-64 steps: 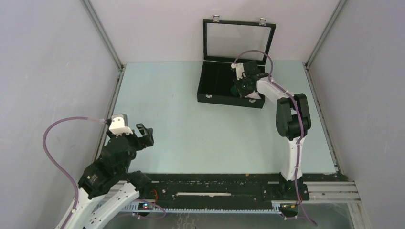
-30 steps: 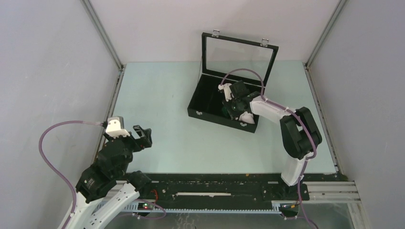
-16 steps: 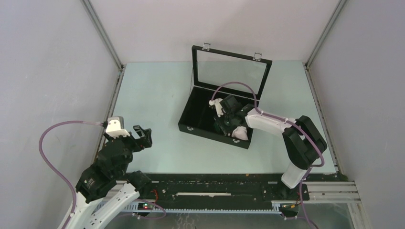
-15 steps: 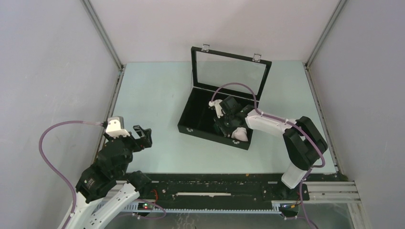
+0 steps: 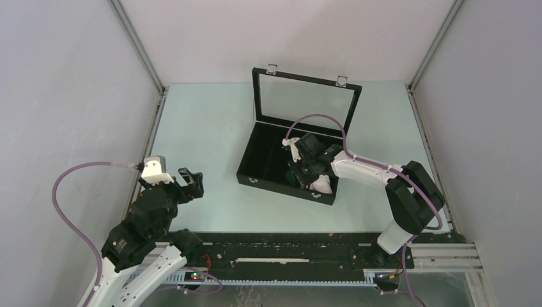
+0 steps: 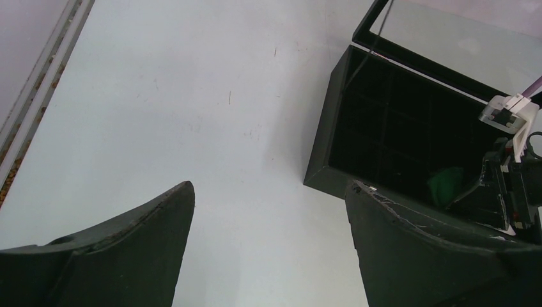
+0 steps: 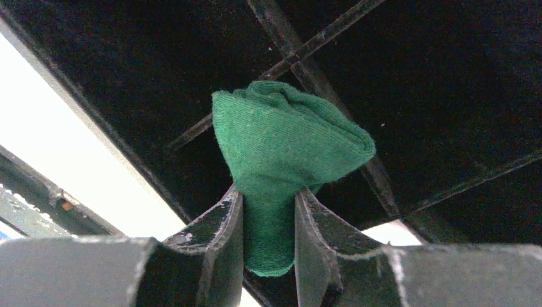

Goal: Roll the socks
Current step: Place a pair of socks in the storage box.

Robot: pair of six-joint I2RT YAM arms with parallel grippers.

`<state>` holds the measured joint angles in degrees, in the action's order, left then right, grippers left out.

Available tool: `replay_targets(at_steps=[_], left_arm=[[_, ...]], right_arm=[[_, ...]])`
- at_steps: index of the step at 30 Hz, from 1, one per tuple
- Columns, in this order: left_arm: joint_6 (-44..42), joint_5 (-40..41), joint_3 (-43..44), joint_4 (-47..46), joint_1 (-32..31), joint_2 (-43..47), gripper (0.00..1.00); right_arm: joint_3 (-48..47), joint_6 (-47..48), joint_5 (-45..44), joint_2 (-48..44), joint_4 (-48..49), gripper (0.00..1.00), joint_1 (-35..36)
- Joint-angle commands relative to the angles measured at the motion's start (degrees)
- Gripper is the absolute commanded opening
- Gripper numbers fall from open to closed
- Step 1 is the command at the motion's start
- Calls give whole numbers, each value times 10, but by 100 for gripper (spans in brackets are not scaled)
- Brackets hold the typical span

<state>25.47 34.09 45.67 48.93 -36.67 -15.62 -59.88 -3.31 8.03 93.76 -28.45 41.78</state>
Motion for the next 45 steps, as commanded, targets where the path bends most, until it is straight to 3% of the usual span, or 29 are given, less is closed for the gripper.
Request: replay_targets(at_steps=[1,13,33,40,45], left_arm=[[4,0,-18,-17,3,4,92],[4,2,-17,-16,3,5,92],[4,2,-18,-17,3,7,93],[4,1,-19,-17,3,7,94],[3,0,-18,-18,3,5,94]], right_arm=[[18,-24,4,-11,-104,0,7],[18,-41,-31,24,-136,0,-2],[18,-92,-10,133,-78,0,16],[17,-102,-18,121,-69,1,13],[17,-107,-20,92,-70,8,9]])
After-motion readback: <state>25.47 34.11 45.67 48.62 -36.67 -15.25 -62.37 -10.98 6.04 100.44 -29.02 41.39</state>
